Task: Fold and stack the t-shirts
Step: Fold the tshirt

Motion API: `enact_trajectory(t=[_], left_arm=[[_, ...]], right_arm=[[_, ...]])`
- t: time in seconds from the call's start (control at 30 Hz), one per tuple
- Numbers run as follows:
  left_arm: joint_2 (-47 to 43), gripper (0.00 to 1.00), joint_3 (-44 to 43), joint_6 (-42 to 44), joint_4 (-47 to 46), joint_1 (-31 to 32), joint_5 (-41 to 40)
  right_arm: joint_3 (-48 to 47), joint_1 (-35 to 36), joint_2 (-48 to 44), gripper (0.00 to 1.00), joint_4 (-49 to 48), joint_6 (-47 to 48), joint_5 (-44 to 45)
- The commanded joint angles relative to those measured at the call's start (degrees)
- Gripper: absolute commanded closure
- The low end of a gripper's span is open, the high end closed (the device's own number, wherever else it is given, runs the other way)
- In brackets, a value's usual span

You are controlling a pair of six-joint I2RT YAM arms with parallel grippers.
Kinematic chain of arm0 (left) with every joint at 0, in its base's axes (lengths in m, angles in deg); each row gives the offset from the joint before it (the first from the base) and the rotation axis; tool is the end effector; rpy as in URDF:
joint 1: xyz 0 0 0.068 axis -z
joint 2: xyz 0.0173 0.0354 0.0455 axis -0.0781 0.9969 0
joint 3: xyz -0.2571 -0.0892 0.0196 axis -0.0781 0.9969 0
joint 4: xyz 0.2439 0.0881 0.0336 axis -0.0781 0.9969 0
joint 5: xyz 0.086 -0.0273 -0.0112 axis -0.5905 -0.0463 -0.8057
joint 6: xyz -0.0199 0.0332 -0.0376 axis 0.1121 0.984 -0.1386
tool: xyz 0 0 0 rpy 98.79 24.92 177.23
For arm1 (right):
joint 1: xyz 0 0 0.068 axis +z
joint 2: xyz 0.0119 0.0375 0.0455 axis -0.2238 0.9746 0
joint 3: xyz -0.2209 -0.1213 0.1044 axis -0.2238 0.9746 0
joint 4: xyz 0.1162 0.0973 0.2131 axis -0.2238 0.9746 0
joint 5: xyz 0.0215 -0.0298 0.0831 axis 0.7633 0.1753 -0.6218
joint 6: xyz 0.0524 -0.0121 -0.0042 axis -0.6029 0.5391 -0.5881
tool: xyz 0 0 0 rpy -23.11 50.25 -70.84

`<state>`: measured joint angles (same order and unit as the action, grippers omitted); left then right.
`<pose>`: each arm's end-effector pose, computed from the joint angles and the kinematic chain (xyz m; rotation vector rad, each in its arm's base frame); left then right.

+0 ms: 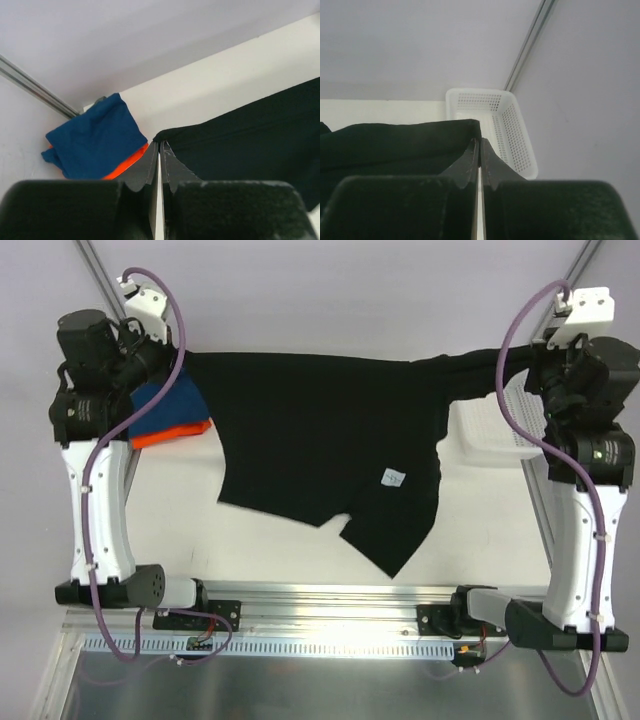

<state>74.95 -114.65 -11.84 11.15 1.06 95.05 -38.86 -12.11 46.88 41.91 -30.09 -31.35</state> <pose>0.2485 0.0034 0.5438 0.4435 1.6403 -0.0051 0.2030 -0.0032 0.5571 -0.2488 1.5449 -0.5056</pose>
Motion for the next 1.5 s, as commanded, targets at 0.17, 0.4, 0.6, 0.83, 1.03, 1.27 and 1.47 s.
enact_trajectory(t=[0.17, 0.4, 0.6, 0.83, 1.03, 1.27, 1.47], left_arm=[[-19.6, 1.00, 9.6, 2.8, -3.2, -1.0, -4.3], [-26.0, 1.00, 10.1, 3.0, -0.6, -1.0, -5.2], [-23.8, 1.00, 6.8, 2.5, 0.2, -1.0, -5.5], [-10.6, 1.00, -0.7, 3.0, -1.0, -1.0, -4.6], [3.1, 1.00, -0.3, 6.3, -5.5, -1.0, -3.4], [16.7, 1.00, 2.1, 8.1, -9.5, -1.8, -2.1], [29.1, 1.00, -1.6, 11.5, -10.1, -2.9, -1.0]], right_arm=[[-0.6, -0.6, -19.1, 1.00, 0.1, 3.8, 4.9], [-0.6, -0.6, -25.4, 1.00, 2.5, 5.9, 6.7], [-3.9, -0.7, -23.2, 1.00, 1.9, 7.2, 6.9], [-5.1, -0.7, -10.7, 1.00, -7.7, 8.6, 5.0], [-4.2, -0.7, 3.5, 1.00, -12.1, 6.7, 2.2], [-2.8, 1.5, 20.6, 1.00, -10.1, 4.9, 0.4], [-4.3, 3.9, 34.1, 0.99, -9.4, 5.3, 0.0]])
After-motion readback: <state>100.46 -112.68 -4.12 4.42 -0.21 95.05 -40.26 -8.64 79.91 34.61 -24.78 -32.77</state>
